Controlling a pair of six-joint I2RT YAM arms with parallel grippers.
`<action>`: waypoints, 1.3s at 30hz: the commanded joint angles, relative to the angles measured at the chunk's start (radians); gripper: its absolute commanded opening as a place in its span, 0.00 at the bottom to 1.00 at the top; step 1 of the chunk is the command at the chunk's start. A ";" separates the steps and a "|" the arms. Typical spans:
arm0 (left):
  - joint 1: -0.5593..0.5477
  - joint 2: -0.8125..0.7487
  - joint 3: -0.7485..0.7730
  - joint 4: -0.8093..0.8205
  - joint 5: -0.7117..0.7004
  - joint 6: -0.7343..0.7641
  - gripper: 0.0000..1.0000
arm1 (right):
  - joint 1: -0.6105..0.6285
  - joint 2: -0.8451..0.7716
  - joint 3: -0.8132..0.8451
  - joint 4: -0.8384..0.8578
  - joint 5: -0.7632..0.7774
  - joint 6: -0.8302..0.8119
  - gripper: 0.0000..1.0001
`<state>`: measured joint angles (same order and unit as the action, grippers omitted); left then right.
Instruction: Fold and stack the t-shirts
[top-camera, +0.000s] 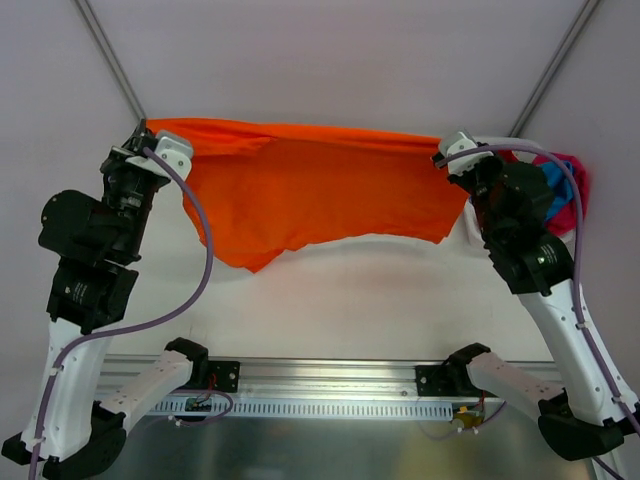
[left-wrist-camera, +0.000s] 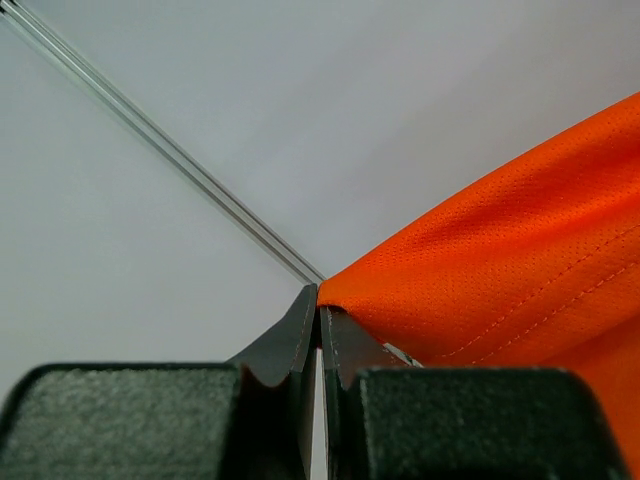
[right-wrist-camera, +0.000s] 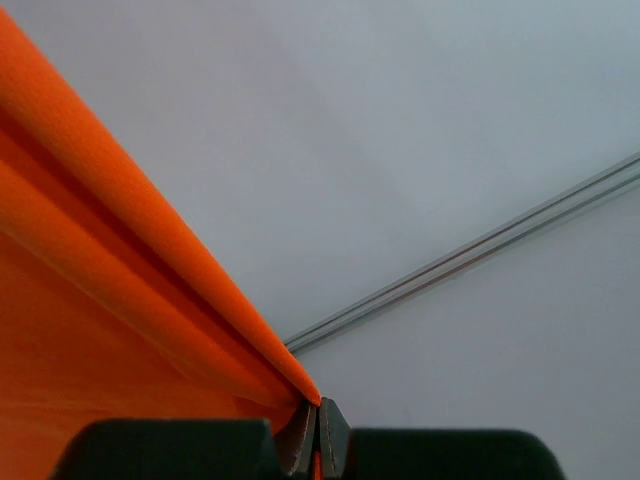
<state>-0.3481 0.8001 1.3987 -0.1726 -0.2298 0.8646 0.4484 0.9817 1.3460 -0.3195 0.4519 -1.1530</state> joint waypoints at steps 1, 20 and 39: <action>0.023 0.010 0.123 0.021 -0.221 0.094 0.00 | -0.053 -0.047 -0.019 -0.013 0.172 -0.004 0.00; 0.023 -0.121 0.371 -0.162 -0.103 -0.107 0.00 | -0.051 -0.198 0.246 -0.337 0.100 0.200 0.00; 0.021 -0.128 0.175 -0.476 -0.102 -0.068 0.00 | -0.083 -0.118 0.118 -0.462 0.013 0.391 0.00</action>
<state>-0.3470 0.6353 1.6196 -0.6868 -0.0990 0.7330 0.4053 0.8024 1.5684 -0.7719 0.2295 -0.7570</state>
